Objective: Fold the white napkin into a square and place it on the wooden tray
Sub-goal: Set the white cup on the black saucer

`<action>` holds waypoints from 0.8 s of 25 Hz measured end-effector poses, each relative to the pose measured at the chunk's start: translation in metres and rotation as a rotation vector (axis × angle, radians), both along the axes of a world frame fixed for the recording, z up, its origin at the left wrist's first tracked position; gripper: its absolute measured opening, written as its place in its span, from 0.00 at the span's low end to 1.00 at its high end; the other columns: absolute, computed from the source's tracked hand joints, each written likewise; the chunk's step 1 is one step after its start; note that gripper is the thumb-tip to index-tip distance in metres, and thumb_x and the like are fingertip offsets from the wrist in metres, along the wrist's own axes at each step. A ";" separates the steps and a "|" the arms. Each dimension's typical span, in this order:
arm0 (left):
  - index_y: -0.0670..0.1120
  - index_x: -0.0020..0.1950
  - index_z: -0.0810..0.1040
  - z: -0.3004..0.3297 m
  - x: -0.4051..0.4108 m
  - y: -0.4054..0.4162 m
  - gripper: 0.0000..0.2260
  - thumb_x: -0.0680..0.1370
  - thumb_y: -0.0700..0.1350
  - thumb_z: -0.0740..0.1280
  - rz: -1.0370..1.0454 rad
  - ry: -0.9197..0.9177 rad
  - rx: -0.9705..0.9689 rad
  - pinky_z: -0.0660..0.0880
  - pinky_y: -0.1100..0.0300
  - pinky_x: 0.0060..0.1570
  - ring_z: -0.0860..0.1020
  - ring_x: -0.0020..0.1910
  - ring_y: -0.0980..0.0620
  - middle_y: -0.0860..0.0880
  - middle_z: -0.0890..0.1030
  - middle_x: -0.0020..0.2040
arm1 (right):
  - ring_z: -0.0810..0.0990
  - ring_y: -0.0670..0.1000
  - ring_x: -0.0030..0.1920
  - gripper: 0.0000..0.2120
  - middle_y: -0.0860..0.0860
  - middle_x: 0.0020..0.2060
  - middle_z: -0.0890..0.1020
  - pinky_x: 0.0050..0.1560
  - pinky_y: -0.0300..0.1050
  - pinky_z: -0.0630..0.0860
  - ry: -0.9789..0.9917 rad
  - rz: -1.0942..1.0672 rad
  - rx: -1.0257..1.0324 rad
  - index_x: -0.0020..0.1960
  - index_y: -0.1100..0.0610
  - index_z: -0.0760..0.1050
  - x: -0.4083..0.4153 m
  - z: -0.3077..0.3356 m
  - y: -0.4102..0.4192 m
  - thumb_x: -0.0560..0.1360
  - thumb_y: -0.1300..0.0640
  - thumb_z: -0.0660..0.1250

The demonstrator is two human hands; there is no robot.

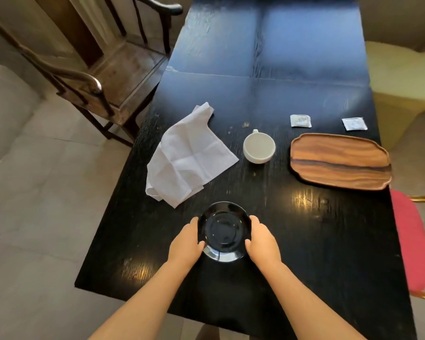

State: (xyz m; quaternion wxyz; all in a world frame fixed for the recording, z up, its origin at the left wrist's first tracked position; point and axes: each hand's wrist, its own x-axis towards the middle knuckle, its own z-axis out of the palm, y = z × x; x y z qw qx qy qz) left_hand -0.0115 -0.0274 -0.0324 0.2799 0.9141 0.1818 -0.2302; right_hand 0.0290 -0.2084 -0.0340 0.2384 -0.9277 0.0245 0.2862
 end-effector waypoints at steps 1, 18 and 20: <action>0.50 0.67 0.65 -0.001 -0.001 -0.004 0.23 0.74 0.42 0.68 0.071 -0.011 -0.074 0.76 0.56 0.53 0.77 0.53 0.50 0.48 0.77 0.58 | 0.77 0.55 0.52 0.26 0.55 0.55 0.76 0.50 0.48 0.75 0.007 -0.035 0.027 0.69 0.54 0.59 0.000 0.000 -0.002 0.73 0.64 0.63; 0.48 0.60 0.76 0.026 0.067 -0.217 0.17 0.74 0.33 0.65 0.232 -0.047 -0.608 0.80 0.59 0.40 0.82 0.34 0.52 0.49 0.82 0.41 | 0.73 0.49 0.34 0.27 0.49 0.37 0.75 0.39 0.43 0.73 -0.112 -0.544 0.273 0.63 0.47 0.71 0.026 0.027 -0.252 0.69 0.70 0.62; 0.50 0.55 0.78 0.026 0.076 -0.241 0.15 0.74 0.33 0.65 0.208 -0.036 -0.607 0.80 0.60 0.40 0.82 0.35 0.52 0.48 0.83 0.41 | 0.74 0.50 0.33 0.27 0.50 0.37 0.76 0.41 0.48 0.76 -0.109 -0.554 0.283 0.62 0.47 0.71 0.036 0.021 -0.275 0.69 0.70 0.62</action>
